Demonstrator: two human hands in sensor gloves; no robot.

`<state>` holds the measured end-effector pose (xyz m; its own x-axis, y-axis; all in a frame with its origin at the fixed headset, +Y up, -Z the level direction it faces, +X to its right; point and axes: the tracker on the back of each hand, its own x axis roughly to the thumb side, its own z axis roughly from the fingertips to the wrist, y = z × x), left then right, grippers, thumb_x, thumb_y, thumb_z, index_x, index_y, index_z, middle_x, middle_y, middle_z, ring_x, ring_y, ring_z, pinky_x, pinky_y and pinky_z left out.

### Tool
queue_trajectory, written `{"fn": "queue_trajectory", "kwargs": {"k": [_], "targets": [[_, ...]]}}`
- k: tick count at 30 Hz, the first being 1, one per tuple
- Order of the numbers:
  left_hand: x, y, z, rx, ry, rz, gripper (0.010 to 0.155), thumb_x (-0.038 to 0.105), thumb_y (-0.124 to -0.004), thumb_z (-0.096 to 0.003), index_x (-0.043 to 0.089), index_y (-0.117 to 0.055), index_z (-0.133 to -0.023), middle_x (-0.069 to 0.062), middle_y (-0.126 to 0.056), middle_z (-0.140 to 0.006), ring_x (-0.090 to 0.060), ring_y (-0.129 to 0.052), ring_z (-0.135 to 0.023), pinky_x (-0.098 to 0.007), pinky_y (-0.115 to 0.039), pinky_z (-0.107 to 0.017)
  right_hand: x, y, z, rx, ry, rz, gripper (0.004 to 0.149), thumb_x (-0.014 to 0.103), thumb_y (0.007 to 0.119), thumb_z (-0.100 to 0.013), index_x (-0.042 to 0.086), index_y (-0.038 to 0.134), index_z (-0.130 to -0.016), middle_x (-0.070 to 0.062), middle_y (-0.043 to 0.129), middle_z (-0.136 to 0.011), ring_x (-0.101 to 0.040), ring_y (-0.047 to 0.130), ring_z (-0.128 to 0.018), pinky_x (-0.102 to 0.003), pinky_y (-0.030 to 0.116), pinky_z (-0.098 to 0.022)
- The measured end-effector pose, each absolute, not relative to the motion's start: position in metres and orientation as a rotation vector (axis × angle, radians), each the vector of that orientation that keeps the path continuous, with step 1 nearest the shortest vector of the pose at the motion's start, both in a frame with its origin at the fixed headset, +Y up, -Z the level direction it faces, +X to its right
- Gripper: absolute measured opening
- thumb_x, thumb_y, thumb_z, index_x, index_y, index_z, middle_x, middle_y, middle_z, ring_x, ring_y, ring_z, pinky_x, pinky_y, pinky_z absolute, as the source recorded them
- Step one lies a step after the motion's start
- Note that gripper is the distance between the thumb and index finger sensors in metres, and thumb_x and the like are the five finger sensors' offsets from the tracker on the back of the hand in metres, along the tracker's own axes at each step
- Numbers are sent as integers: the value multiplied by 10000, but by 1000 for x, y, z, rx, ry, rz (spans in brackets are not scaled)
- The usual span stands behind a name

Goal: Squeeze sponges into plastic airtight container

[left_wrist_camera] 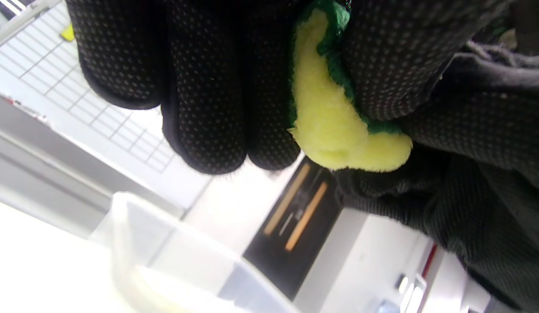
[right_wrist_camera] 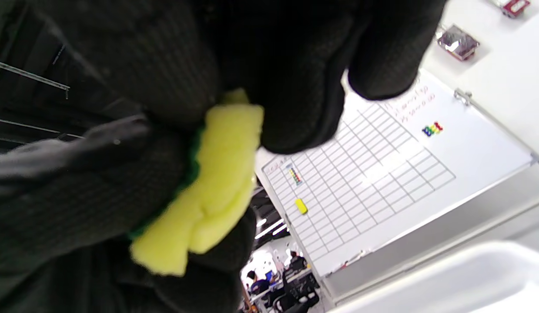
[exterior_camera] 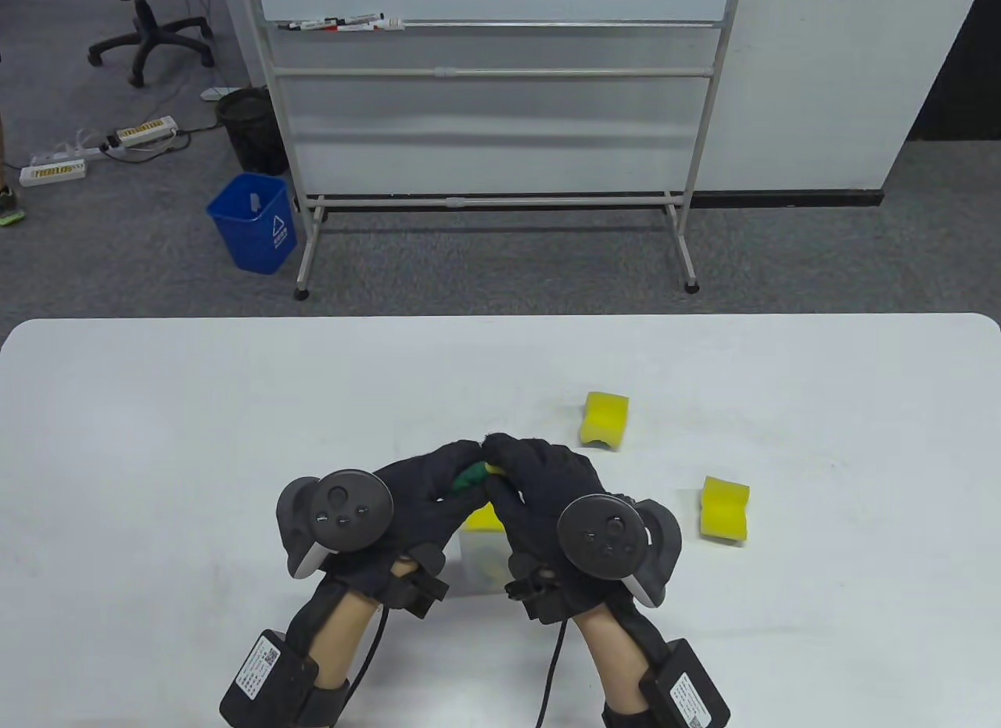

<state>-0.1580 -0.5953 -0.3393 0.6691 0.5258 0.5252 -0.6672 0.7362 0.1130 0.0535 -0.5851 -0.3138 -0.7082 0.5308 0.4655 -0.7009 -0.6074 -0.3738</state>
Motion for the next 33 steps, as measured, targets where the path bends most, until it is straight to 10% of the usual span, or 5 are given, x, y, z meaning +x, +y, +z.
{"fn": "queue_trajectory", "kwargs": {"k": [33], "targets": [[-176, -601, -348, 312, -304, 425, 642, 537, -776, -466, 215, -697, -1016, -101, -893, -966, -356, -902, -857, -553, -770, -643, 32, -615, -331, 403, -707, 2867, 407, 387, 986, -362, 297, 1026, -757, 19, 990, -817, -271, 939, -809, -565, 686, -676]]}}
